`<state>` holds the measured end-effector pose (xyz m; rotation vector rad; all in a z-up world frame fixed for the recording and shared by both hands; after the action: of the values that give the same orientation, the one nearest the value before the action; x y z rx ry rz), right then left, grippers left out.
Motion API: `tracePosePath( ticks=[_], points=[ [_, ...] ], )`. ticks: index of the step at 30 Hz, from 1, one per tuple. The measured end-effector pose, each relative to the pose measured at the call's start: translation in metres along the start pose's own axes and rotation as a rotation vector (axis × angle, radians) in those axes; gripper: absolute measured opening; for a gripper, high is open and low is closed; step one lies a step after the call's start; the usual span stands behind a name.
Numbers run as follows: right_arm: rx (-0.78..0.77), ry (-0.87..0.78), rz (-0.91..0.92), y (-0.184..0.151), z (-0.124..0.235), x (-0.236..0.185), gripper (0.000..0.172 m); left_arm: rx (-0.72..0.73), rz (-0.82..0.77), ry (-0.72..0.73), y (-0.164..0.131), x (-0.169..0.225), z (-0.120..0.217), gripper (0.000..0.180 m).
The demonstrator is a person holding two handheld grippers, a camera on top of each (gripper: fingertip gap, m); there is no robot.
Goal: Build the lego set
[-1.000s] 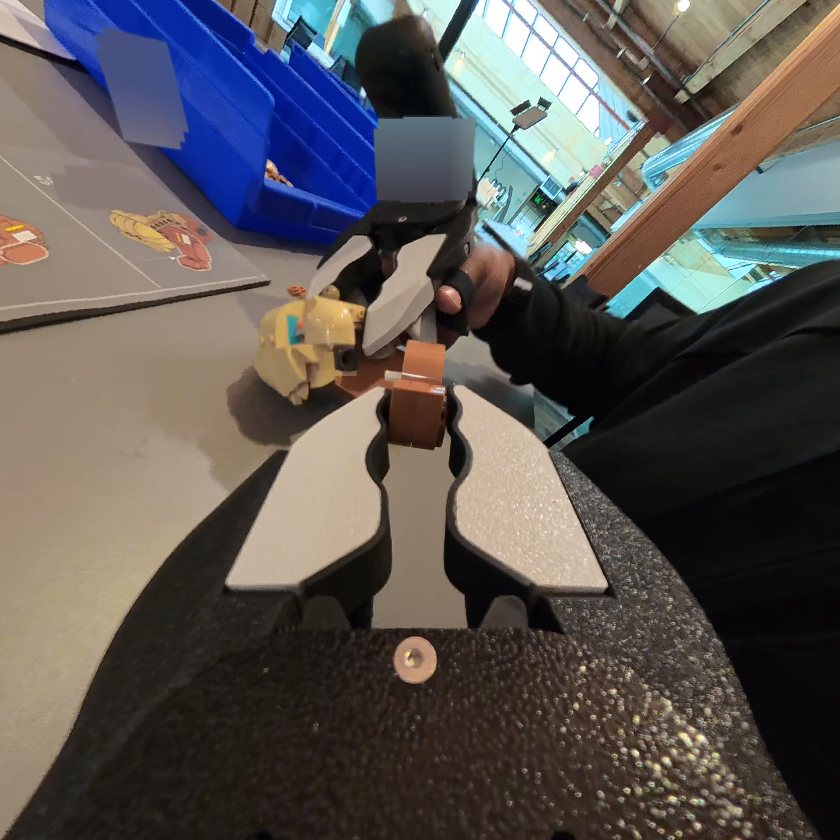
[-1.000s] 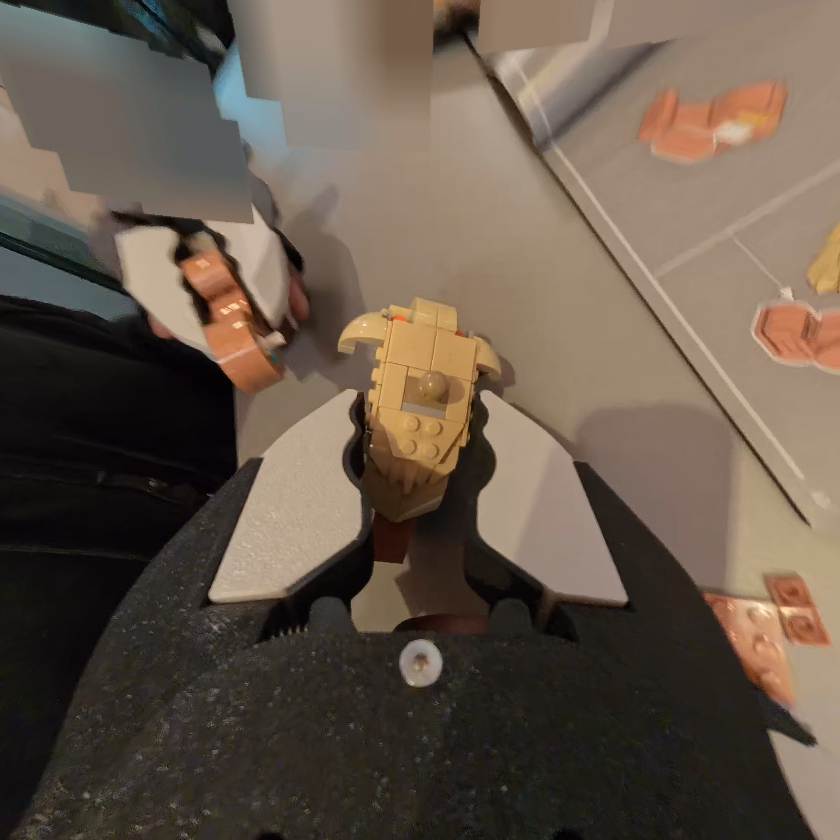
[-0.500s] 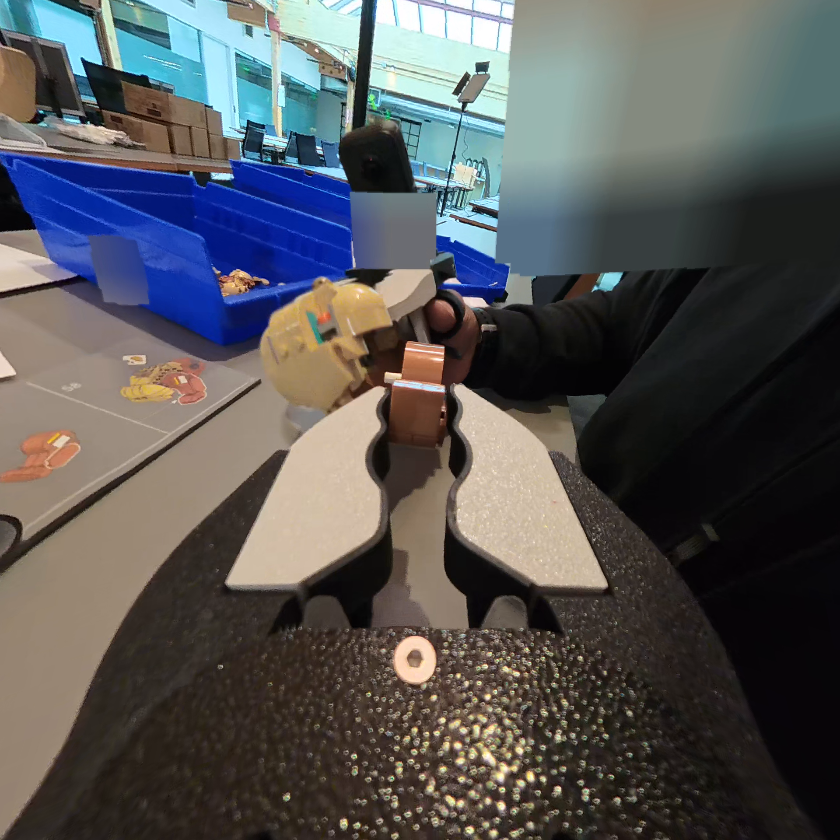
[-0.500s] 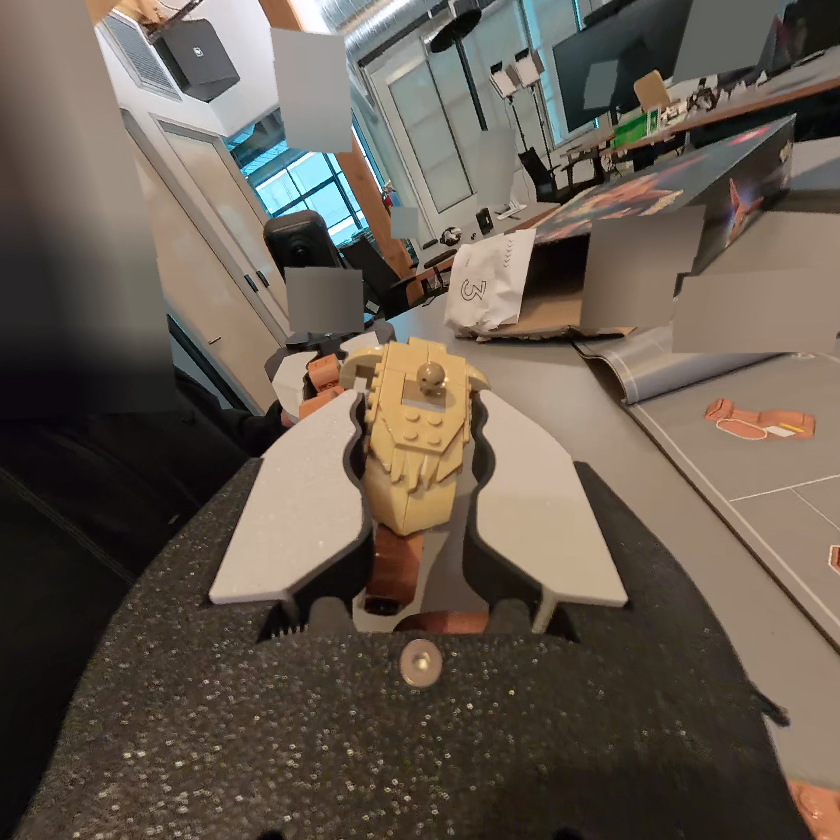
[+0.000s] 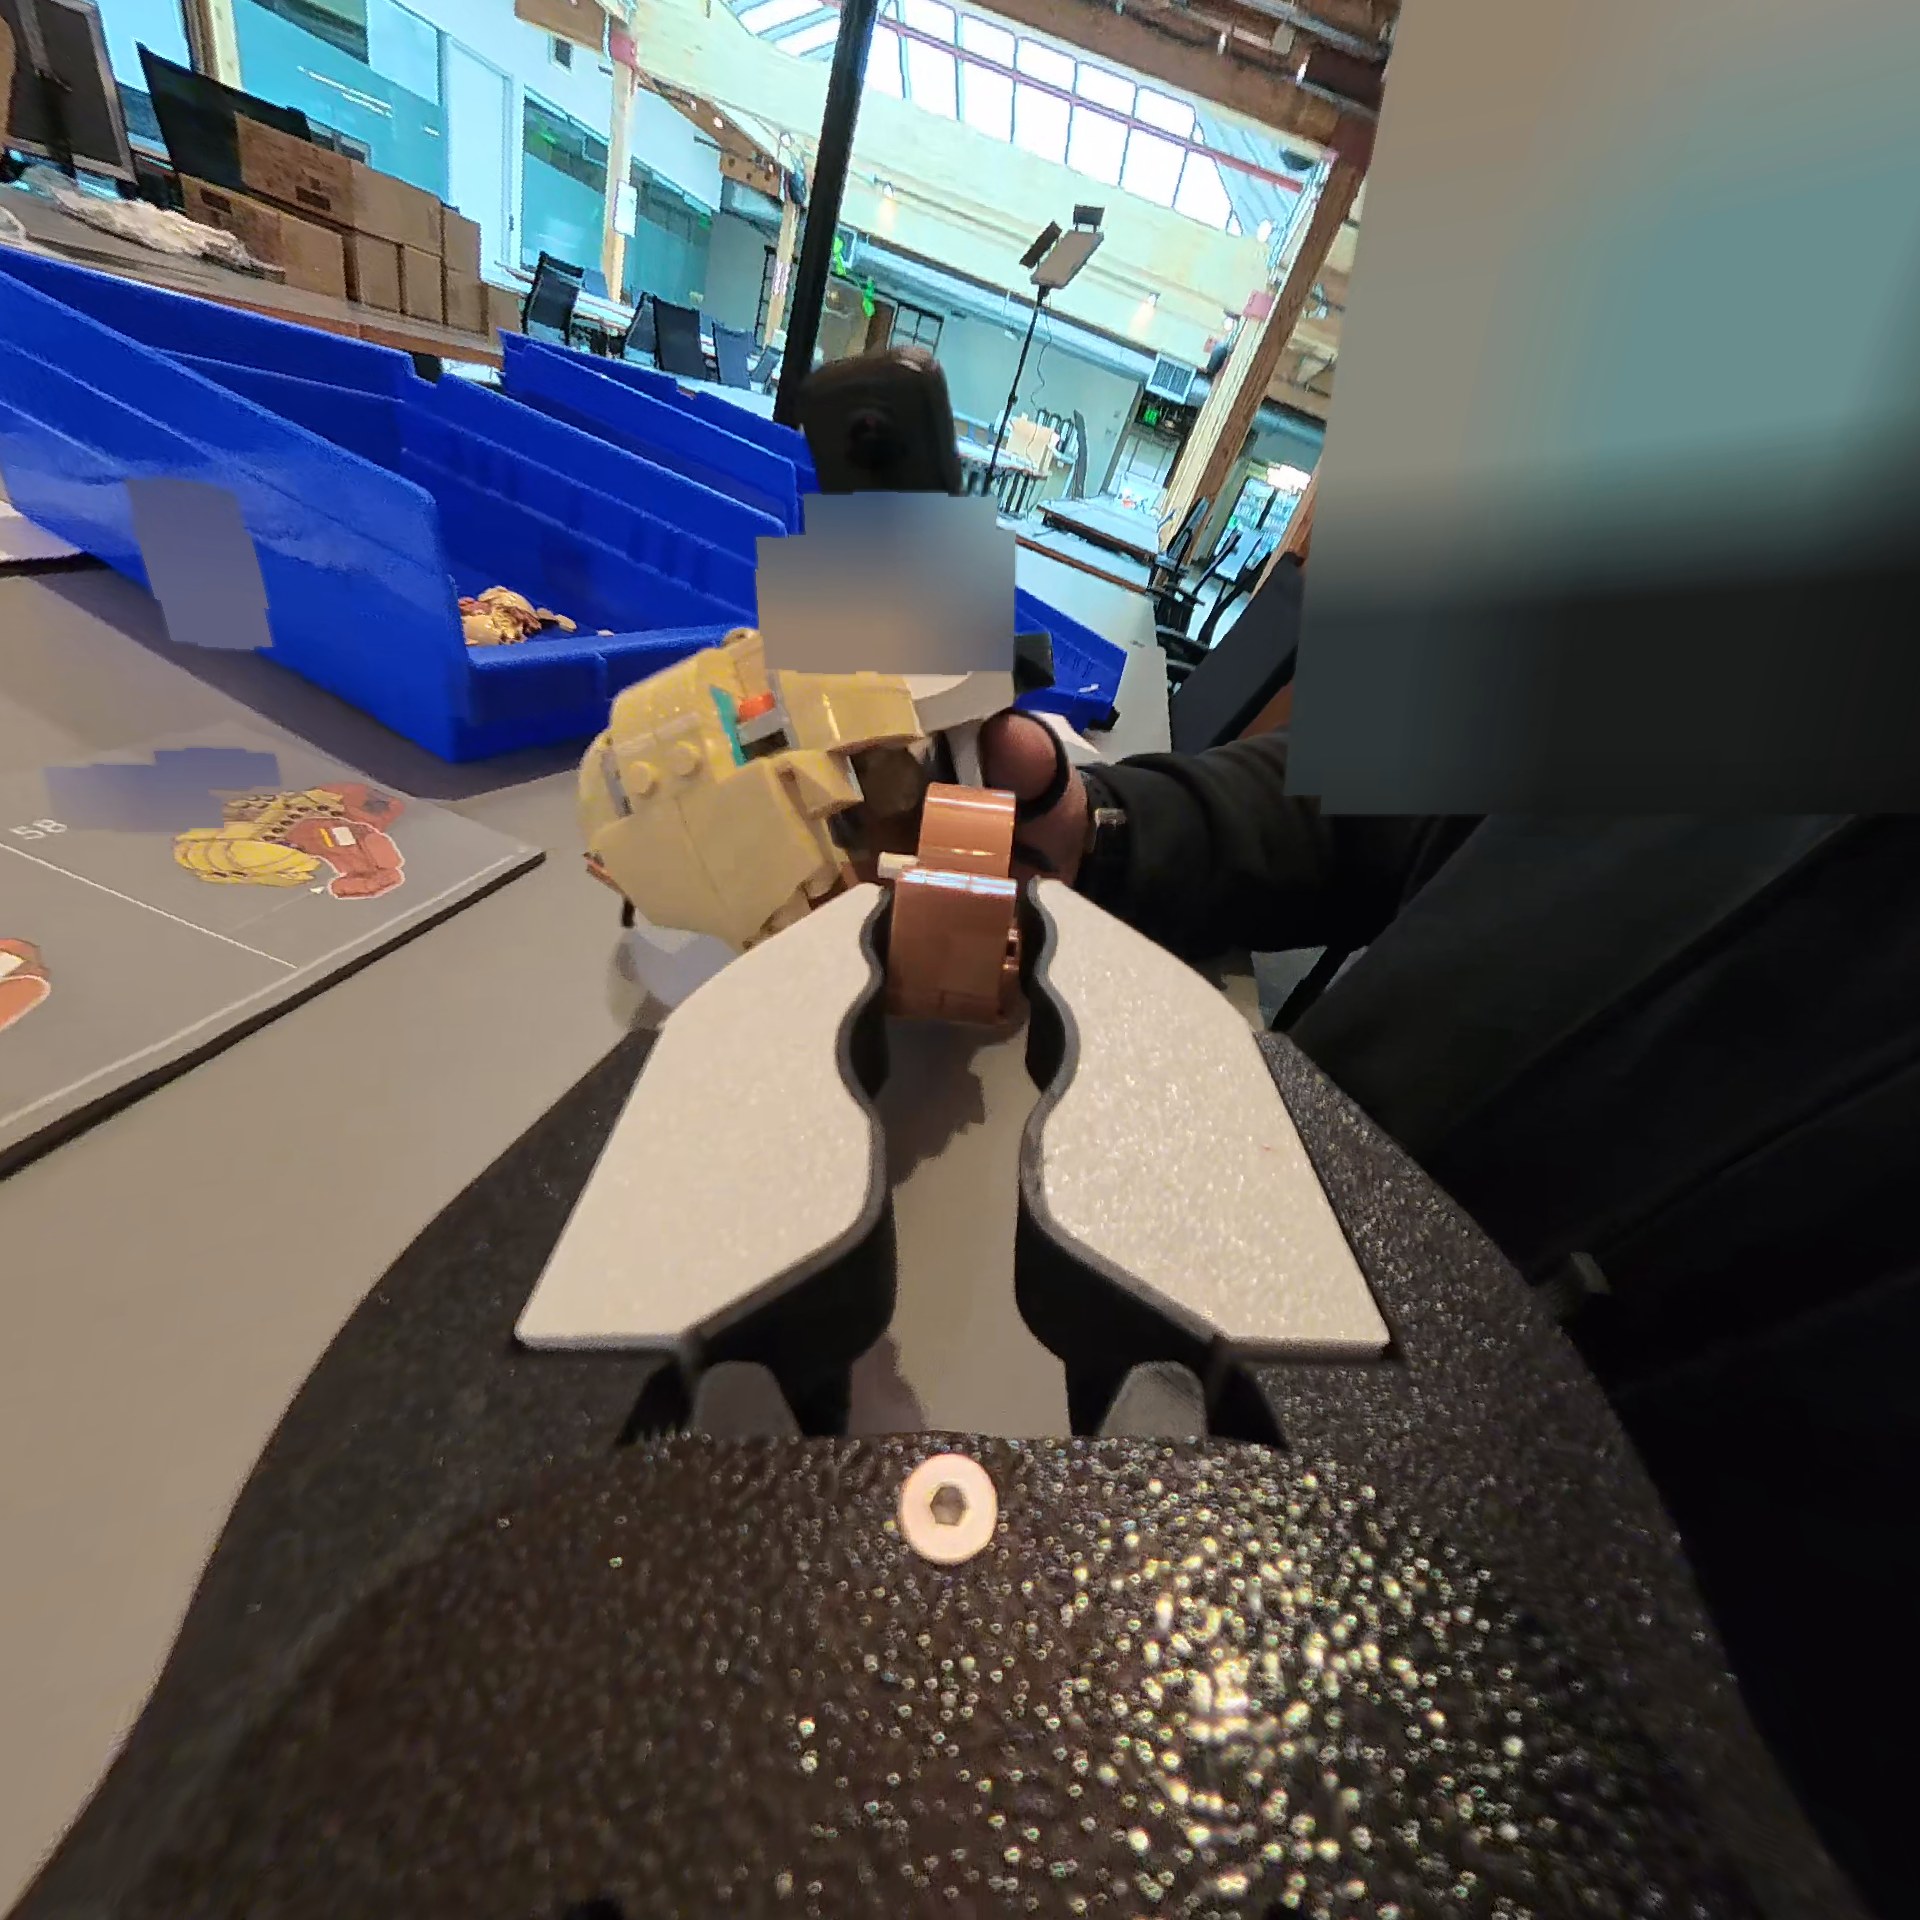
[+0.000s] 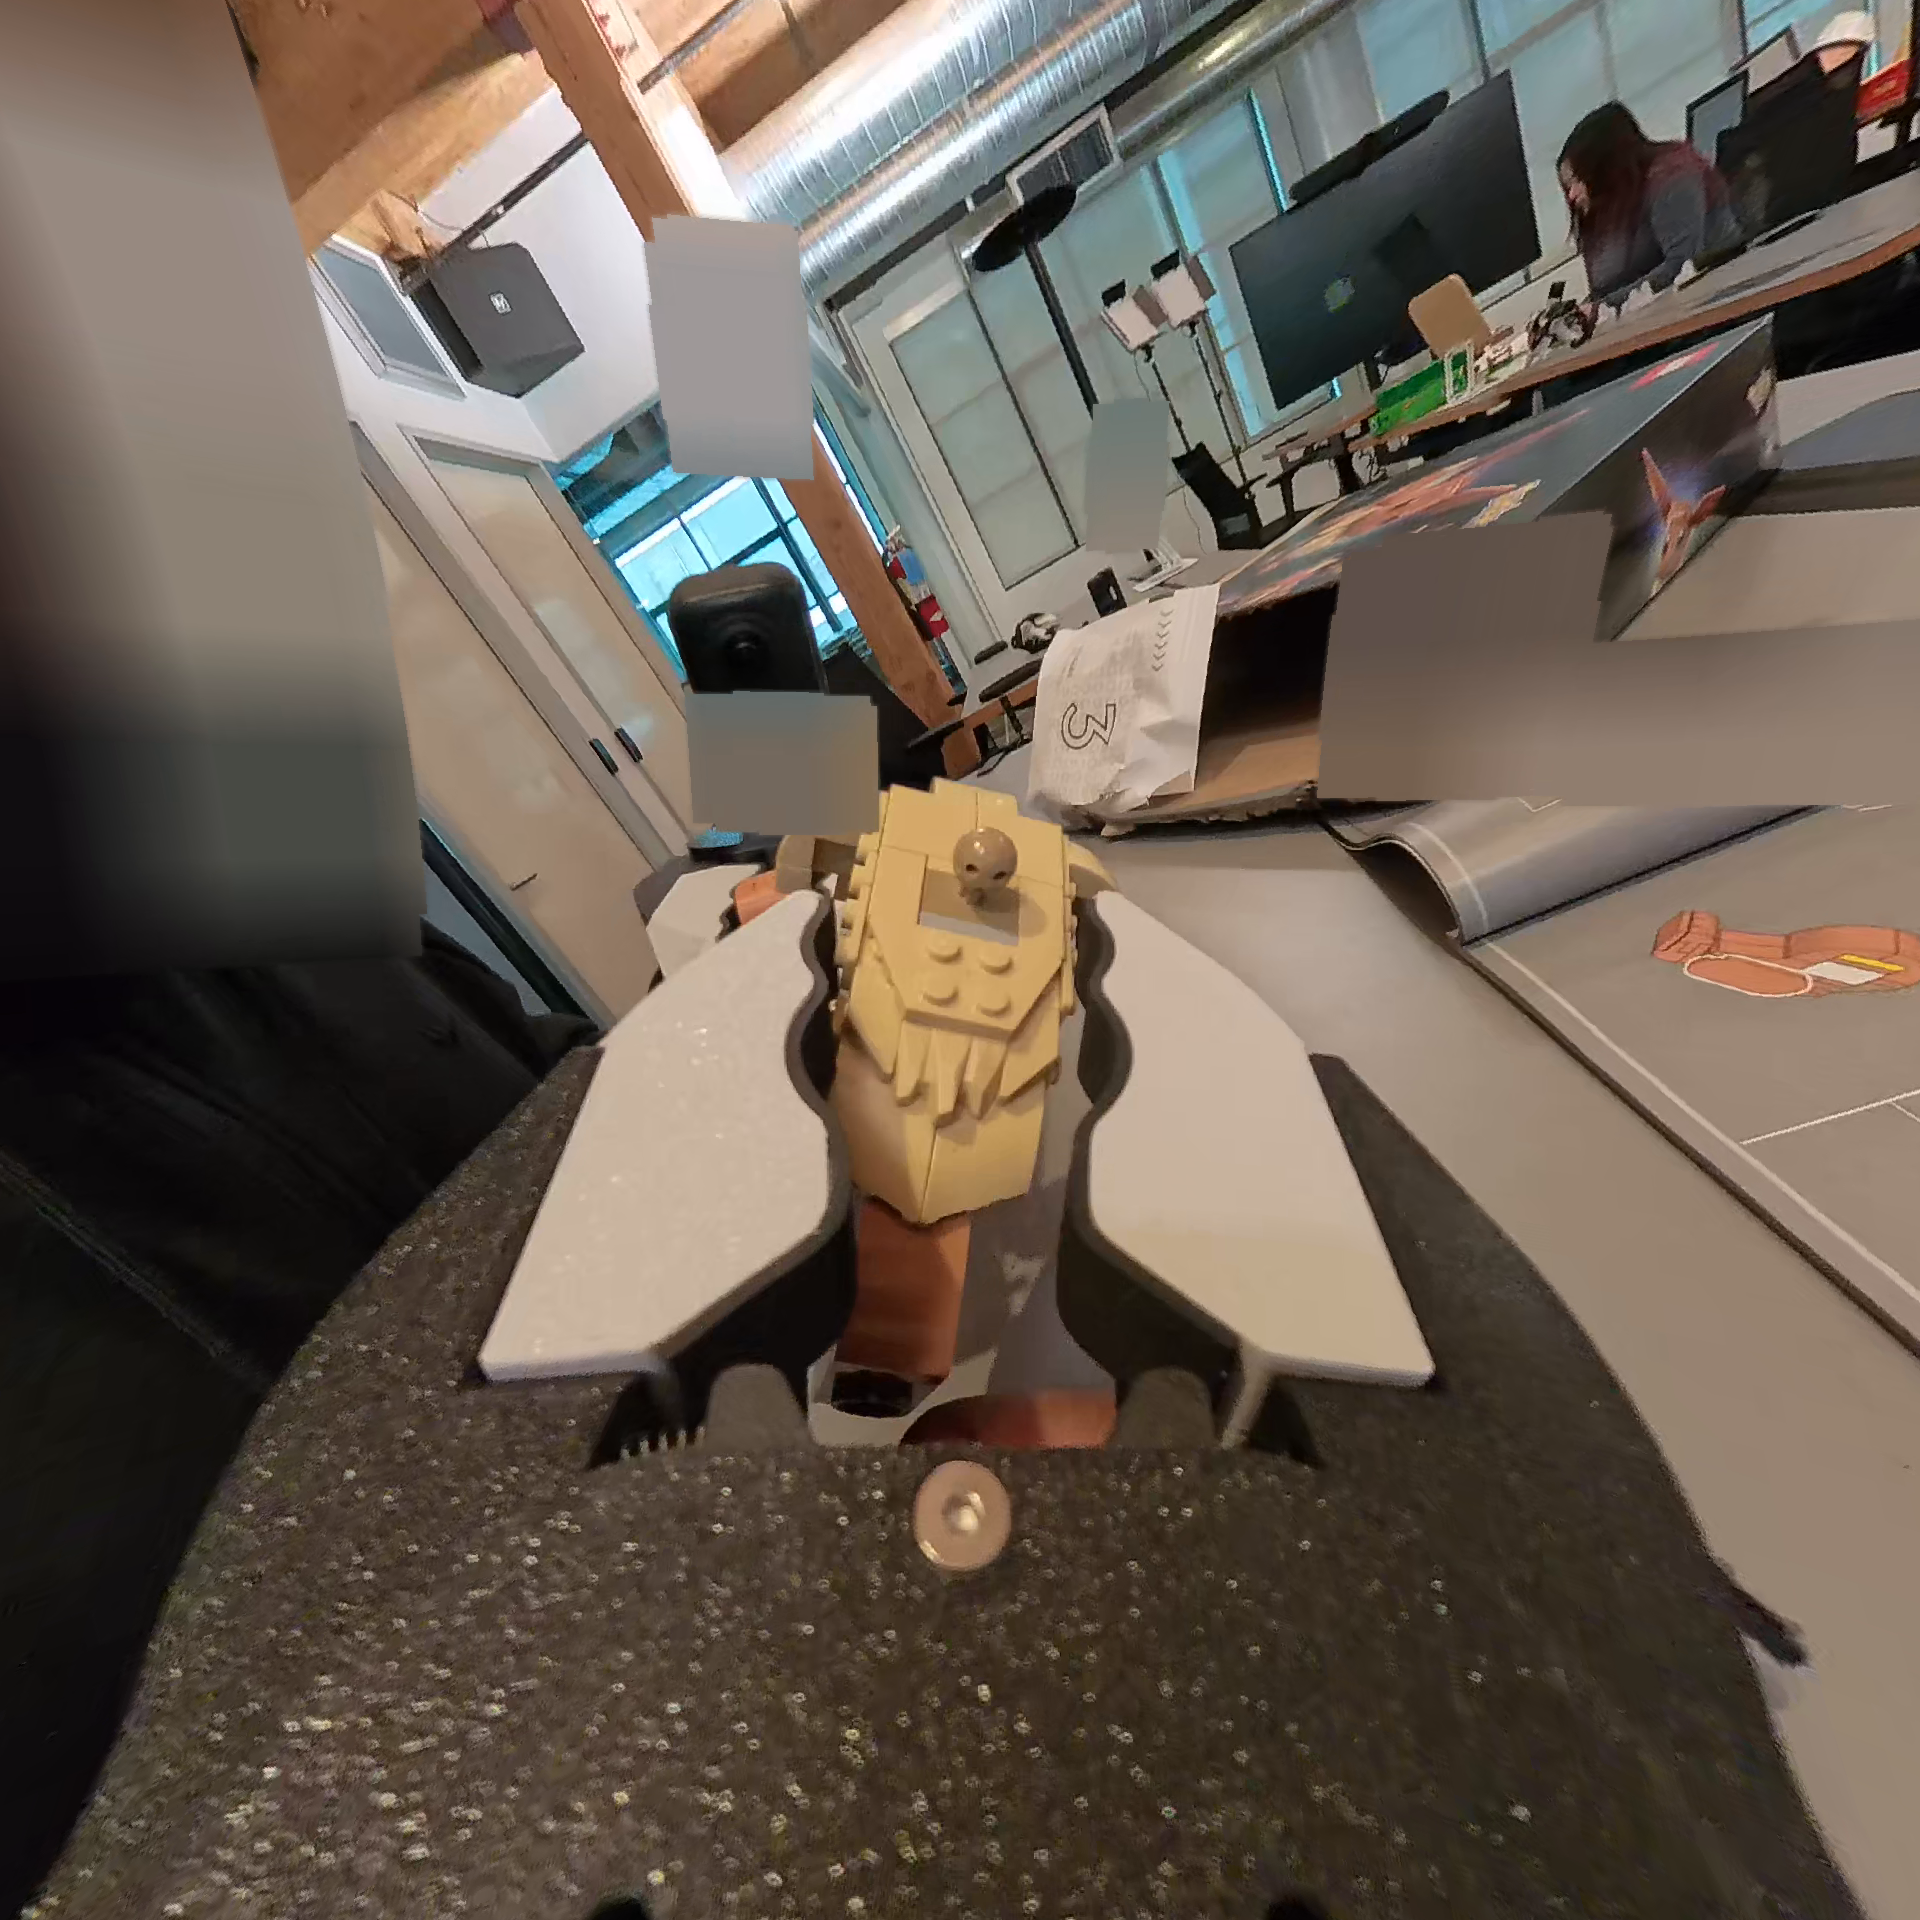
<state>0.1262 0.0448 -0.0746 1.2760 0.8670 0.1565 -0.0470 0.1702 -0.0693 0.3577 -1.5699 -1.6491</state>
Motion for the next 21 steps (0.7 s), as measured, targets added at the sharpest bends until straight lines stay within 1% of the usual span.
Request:
tracePosePath(
  ticks=[4, 9, 16, 21],
  points=[
    [0.021, -0.011, -0.022, -0.002, -0.003, -0.001, 0.044, 0.04, 0.039, 0.0, -0.002, -0.002, 0.001, 0.021],
    [0.029, -0.028, -0.014, -0.004, -0.006, -0.005, 0.044, 0.066, 0.004, 0.027, -0.002, 0.001, 0.002, 0.021],
    [0.032, -0.056, 0.045, -0.006, -0.007, -0.01, 0.044, 0.019, -0.088, 0.131, 0.0, 0.011, 0.0, 0.021],
    [0.042, -0.066, 0.052, -0.006, -0.006, -0.011, 0.044, 0.007, -0.041, 0.135, 0.001, 0.011, 0.0, 0.021]
  ],
)
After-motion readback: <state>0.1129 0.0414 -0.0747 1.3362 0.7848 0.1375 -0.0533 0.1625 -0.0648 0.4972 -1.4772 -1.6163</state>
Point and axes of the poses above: each gripper's, where its closed fingertips meet, z back along the fingers, y out of its top, x = y × z across the jaws, the point moved 10 cm from there along z, back along the fingers, and after that the axes turned 11 degrees about -x, right-handed, at the moved point
